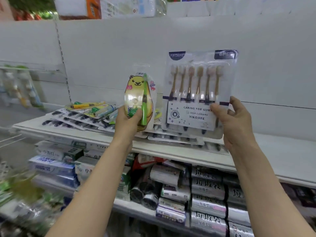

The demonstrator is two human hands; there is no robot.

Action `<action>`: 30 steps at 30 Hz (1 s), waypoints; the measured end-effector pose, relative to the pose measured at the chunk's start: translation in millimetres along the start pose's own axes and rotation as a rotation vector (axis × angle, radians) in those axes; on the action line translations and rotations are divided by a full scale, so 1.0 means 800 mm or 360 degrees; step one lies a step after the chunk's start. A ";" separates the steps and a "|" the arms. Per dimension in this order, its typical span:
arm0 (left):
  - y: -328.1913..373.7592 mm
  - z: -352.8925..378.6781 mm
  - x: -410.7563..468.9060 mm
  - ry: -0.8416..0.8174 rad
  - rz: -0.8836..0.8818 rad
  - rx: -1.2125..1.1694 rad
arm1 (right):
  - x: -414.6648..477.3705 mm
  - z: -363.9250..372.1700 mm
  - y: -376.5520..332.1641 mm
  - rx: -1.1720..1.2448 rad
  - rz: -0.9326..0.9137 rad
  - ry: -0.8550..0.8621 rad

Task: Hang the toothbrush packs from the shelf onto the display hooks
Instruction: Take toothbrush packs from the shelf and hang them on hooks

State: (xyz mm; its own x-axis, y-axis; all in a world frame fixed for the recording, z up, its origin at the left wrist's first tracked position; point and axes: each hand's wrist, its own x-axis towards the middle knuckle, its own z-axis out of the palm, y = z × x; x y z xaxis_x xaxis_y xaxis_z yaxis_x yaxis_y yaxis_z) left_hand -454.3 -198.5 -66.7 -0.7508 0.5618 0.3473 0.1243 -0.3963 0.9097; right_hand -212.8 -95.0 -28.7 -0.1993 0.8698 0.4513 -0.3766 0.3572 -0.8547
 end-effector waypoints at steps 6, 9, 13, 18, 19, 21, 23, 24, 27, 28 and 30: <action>0.013 -0.025 -0.044 0.0066 -0.0042 -0.0217 | -0.011 0.007 -0.009 0.0084 -0.0124 -0.0048; 0.017 -0.039 -0.075 0.0115 -0.0031 -0.0326 | -0.024 0.011 -0.002 0.0147 -0.0103 -0.0095; 0.028 -0.064 -0.114 0.0206 -0.0088 -0.0444 | -0.044 0.025 0.008 0.0180 -0.0026 -0.0182; 0.037 -0.111 -0.150 0.0345 -0.0156 -0.0498 | -0.081 0.062 0.019 0.0301 0.0096 -0.0262; 0.037 -0.123 -0.157 0.0362 -0.0161 -0.0514 | -0.091 0.072 0.023 0.0311 0.0123 -0.0288; 0.038 -0.152 -0.168 0.0382 -0.0158 -0.0548 | -0.110 0.095 0.028 0.0315 0.0171 -0.0346; 0.042 -0.188 -0.179 0.0395 -0.0152 -0.0550 | -0.129 0.127 0.031 0.0329 0.0199 -0.0395; 0.046 -0.209 -0.182 0.0416 -0.0141 -0.0539 | -0.137 0.146 0.032 0.0330 0.0199 -0.0417; 0.060 -0.279 -0.186 0.0523 -0.0088 -0.0534 | -0.165 0.213 0.034 0.0317 0.0156 -0.0495; 0.066 -0.314 -0.184 0.0572 -0.0064 -0.0526 | -0.179 0.248 0.039 0.0324 0.0150 -0.0529; 0.075 -0.354 -0.179 0.0627 -0.0054 -0.0539 | -0.195 0.289 0.047 0.0331 0.0150 -0.0591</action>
State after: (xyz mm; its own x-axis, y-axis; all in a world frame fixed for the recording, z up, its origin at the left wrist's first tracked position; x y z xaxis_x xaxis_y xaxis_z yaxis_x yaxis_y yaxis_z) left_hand -522.8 -508.5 -126.4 -0.9461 0.2883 0.1478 -0.0721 -0.6319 0.7717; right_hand -404.8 -295.7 -72.1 -0.5392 0.7002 0.4680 -0.5077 0.1732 -0.8440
